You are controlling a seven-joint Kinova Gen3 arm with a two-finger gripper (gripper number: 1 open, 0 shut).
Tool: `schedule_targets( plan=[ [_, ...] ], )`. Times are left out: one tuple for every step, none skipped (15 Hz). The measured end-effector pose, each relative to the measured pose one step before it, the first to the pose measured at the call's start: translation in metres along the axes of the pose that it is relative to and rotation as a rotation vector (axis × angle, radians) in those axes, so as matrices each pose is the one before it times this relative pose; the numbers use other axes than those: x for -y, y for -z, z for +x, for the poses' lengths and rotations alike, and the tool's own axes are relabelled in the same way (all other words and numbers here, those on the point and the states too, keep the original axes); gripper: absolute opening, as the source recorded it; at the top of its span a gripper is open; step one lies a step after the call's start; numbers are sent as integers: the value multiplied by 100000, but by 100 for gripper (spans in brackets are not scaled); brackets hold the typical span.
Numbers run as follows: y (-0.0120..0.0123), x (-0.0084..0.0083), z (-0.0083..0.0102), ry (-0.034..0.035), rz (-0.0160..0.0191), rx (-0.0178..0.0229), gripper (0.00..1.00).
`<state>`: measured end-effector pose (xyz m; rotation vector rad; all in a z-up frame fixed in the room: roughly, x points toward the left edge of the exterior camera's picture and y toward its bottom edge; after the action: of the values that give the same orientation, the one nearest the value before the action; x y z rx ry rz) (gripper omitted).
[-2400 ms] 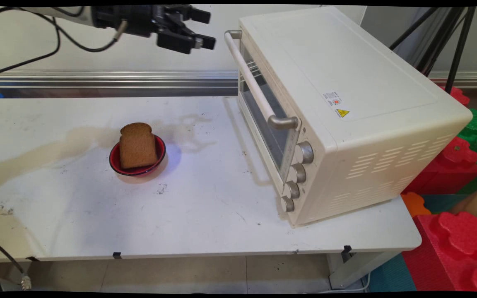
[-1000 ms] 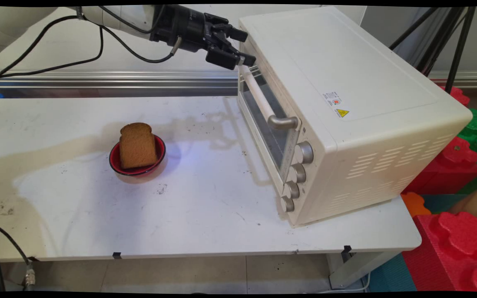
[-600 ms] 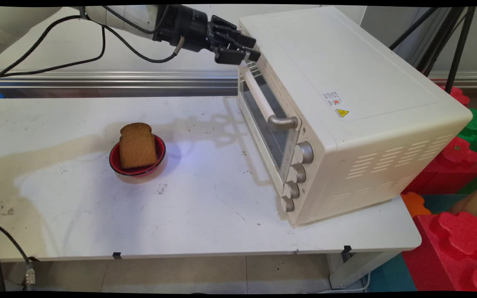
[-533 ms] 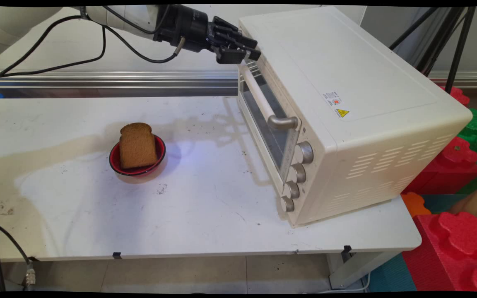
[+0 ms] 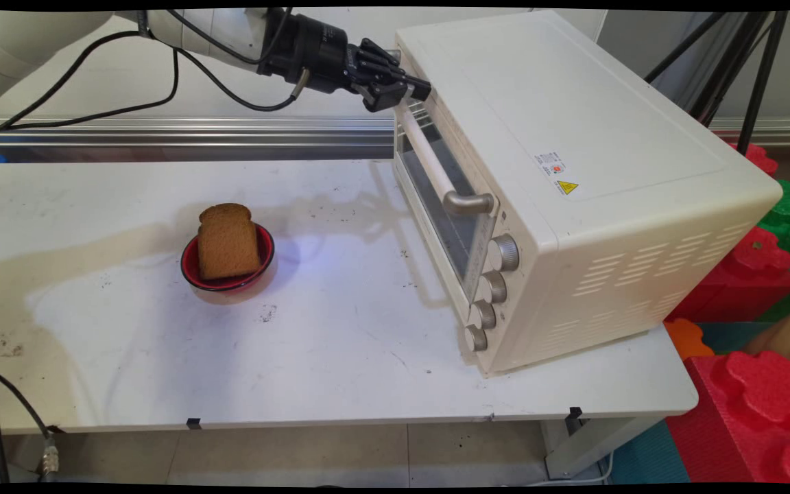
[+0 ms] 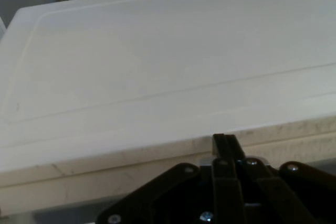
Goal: Open the oven
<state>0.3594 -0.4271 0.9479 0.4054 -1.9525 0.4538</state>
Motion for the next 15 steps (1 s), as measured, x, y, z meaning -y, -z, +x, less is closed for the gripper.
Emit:
schedule_targets(
  plan=[
    [-72,1,-101,-8,-73,214,0],
    [-35,-6,-68,-19,-50,173,0],
    [-41,3,-80,-23,-65,182,0],
    [-50,10,-98,-41,-89,217,0],
    [-36,9,-123,-118,-81,290,0],
    [-7,-4,-131,-71,-53,294,0],
    [-33,0,-99,-72,-91,217,0],
    [-9,-12,-119,-101,-89,273,0],
    [3,-6,-117,-78,-74,262,0],
    [19,-12,-79,-68,-27,145,0],
    [29,-6,-86,-131,-27,166,0],
    [18,-2,-91,-136,-97,194,0],
    [50,-9,-90,-155,-55,148,0],
    [59,-8,-77,-106,-43,114,0],
    [69,-6,-87,-61,-31,149,0]
  ],
)
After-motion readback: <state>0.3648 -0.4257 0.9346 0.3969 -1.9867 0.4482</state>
